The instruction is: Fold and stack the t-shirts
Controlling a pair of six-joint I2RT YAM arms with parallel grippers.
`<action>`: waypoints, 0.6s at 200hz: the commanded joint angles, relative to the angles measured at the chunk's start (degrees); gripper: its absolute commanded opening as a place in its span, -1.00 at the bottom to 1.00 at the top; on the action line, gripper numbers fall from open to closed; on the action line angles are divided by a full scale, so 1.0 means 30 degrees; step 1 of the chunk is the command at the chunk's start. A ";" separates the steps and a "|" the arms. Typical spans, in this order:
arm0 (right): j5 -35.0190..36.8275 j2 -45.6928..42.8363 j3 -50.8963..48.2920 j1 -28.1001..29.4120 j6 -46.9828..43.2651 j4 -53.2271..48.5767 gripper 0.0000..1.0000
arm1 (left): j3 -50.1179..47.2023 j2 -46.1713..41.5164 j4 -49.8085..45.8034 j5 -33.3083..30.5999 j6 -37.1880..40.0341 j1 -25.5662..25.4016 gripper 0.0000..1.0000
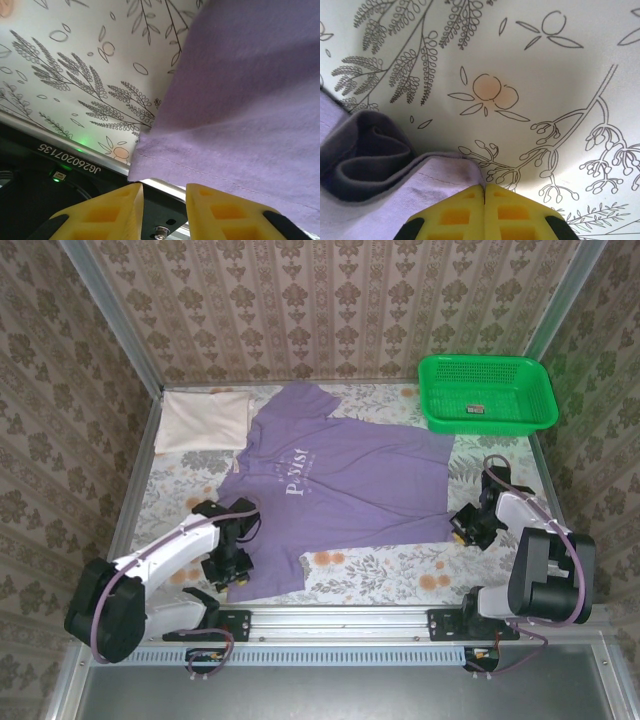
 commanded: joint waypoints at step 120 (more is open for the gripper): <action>-0.0470 -0.0347 -0.0031 0.0117 0.0124 0.0066 -1.00 | -0.2878 0.0231 0.3394 0.0642 -0.0311 -0.0845 -0.60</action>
